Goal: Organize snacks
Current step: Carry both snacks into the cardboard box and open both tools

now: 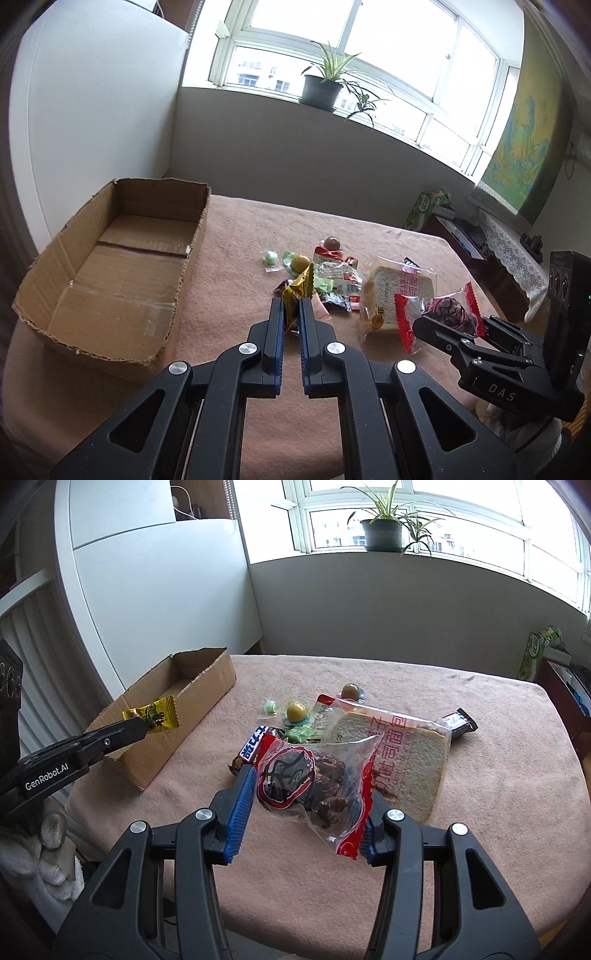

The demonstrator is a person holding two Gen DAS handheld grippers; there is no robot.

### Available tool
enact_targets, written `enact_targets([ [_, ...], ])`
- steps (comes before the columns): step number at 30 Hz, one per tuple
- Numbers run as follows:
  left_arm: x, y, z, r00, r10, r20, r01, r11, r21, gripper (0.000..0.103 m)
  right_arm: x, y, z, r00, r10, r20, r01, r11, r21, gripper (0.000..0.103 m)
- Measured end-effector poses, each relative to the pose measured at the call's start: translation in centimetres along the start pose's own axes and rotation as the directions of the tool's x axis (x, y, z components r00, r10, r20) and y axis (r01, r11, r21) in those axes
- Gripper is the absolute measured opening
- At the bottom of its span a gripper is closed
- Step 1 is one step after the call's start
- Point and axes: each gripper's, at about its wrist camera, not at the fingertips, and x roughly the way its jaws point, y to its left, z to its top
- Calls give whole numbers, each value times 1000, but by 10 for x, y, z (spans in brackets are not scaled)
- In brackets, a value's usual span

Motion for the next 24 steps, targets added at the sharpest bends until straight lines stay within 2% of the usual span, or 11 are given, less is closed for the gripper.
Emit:
enact_targets([
  [9,-23,63,11,989,136,62,-132,989,-74,6,36,64,38,996,93,1,-93,991,-96,51],
  [16,-28,109,13,972,225,61,-216,967,-136,6,65,114,51,987,160,-24,-162,977,-140,51],
  [24,-27,136,11,964,260,53,-246,951,-186,6,91,154,46,977,204,-65,-213,959,-186,52],
])
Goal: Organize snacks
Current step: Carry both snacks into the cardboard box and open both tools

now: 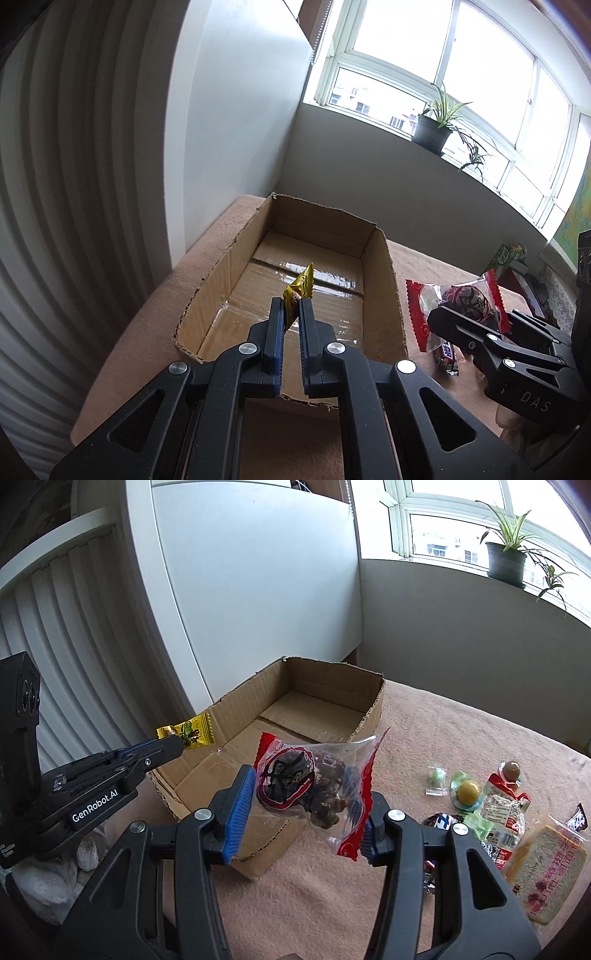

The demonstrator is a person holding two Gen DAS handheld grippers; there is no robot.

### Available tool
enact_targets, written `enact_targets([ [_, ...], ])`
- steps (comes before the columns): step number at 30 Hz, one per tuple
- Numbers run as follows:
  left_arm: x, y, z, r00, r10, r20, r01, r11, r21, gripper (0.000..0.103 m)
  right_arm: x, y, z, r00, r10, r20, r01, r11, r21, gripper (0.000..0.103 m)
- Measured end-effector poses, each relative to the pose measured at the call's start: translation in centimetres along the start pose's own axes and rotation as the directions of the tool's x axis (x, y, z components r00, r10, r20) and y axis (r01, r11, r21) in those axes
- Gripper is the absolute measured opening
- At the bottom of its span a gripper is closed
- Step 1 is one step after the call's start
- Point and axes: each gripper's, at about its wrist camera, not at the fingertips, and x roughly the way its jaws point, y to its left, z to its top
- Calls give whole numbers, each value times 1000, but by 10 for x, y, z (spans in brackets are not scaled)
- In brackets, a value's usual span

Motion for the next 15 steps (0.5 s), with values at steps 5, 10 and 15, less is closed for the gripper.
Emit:
enact_targets([
  [5,2,9,2,1000,6,-9,-6,1000,-14,7,17,12,0,1000,-6,-16,5,999,-40,53],
  [10,0,14,2,1000,17,-8,-18,1000,-20,17,18,18,0,1000,-8,-11,8,999,-52,77],
  [15,-2,16,2,1000,21,-7,-21,1000,-22,17,9,14,-1,1000,-16,-4,16,999,-46,77],
])
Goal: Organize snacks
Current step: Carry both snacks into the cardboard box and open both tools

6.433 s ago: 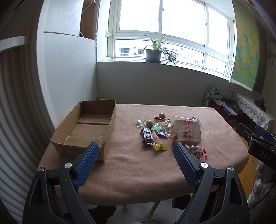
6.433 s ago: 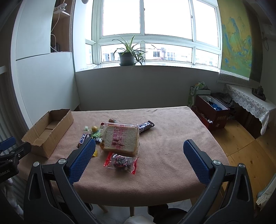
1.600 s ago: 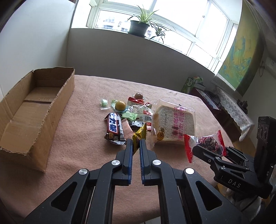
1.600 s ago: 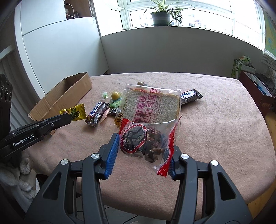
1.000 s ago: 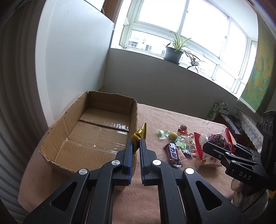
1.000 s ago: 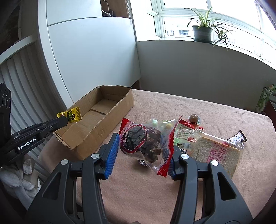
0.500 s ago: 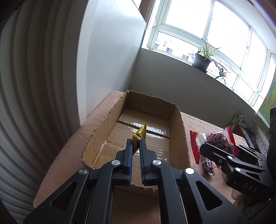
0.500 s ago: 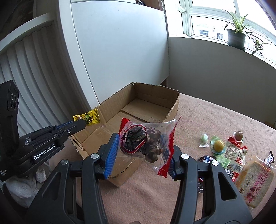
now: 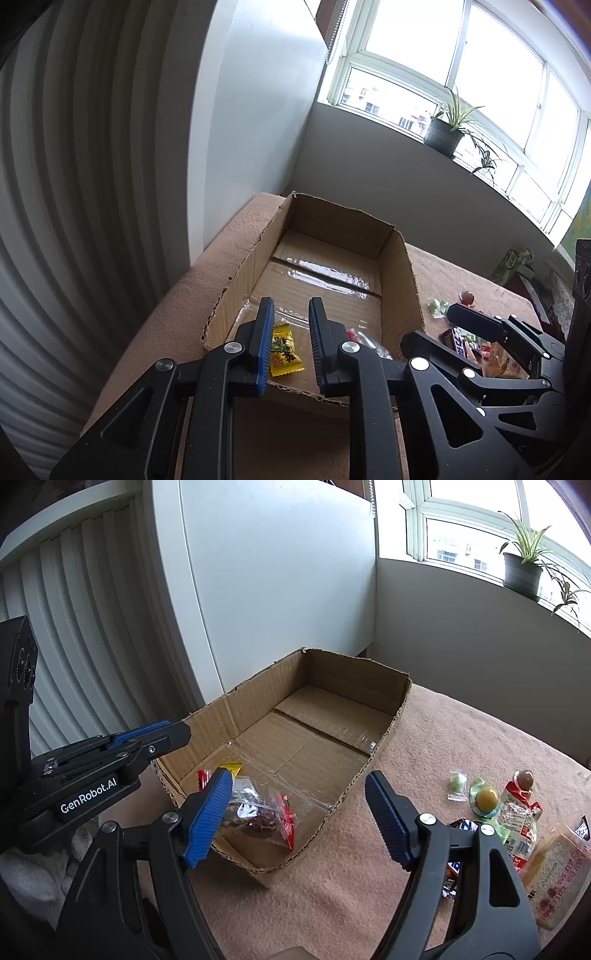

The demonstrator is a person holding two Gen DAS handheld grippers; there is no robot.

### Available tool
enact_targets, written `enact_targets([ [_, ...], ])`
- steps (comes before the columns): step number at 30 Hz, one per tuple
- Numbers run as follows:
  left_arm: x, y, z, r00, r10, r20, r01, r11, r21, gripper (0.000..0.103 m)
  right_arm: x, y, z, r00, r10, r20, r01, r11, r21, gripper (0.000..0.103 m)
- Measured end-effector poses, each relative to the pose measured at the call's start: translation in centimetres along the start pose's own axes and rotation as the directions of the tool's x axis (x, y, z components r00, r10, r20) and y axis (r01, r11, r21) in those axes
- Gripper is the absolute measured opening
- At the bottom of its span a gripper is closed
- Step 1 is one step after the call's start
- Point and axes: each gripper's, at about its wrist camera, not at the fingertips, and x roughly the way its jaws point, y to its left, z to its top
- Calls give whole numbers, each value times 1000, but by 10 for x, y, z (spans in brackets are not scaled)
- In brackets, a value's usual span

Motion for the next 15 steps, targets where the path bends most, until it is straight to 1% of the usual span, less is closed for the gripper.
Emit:
enact_targets([
  [3,-1,-1,0,1000,-1,2,1,1000,-6,18,-7,-5,-2,1000,-8,4,8,1000,4,80],
  [5,-3,-3,1,1000,-2,4,2,1000,-3,24,-13,-8,-4,1000,-13,13,13,1000,12,86],
  [7,-6,-6,1,1000,-2,9,2,1000,2,31,-19,-12,-5,1000,-19,18,18,1000,20,86],
  [9,-9,-10,-1,1000,-3,15,3,1000,8,35,-28,-17,-8,999,-23,22,22,999,30,86],
  [10,-11,-12,-1,1000,-4,18,4,1000,11,39,-32,-19,-9,999,-23,24,22,999,35,87],
  [12,-14,-17,-2,1000,-6,27,6,1000,21,46,-42,-24,-13,999,-33,31,31,999,45,91],
  [13,-16,-20,-3,1000,-7,30,6,1000,26,47,-46,-27,-15,999,-40,36,38,998,50,94],
  [15,-20,-27,-4,999,-15,33,14,999,37,48,-56,-35,-18,997,-56,46,53,997,61,96],
])
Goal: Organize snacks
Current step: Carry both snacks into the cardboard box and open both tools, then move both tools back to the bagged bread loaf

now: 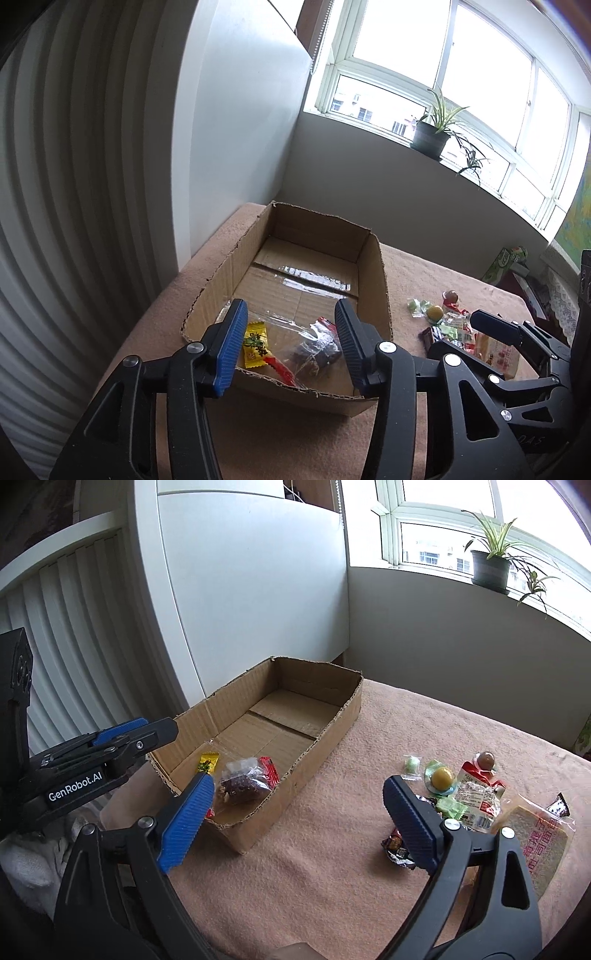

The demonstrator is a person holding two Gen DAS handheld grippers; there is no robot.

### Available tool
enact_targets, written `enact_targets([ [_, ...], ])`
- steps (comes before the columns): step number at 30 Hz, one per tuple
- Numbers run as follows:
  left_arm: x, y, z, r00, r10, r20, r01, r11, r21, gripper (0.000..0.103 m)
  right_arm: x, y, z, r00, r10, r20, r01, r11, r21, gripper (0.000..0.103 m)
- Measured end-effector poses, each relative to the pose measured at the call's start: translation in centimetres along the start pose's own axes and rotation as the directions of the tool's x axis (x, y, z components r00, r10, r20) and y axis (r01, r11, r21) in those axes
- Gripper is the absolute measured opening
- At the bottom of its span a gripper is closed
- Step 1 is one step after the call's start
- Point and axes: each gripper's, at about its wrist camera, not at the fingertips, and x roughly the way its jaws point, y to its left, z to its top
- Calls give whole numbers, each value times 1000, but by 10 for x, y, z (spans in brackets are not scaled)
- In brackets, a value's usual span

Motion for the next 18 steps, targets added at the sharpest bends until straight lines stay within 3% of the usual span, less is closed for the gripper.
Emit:
enact_targets([
  [2,-3,-7,-1,1000,-10,3,10,1000,9,49,-9,-10,-3,1000,-16,7,15,1000,16,96],
  [6,-7,-22,-4,999,-38,4,38,999,23,61,-30,-35,-14,998,-59,20,58,997,57,96],
  [18,12,-85,-29,983,-157,-95,165,982,88,61,-85,-136,-69,978,-210,-4,204,944,260,98],
])
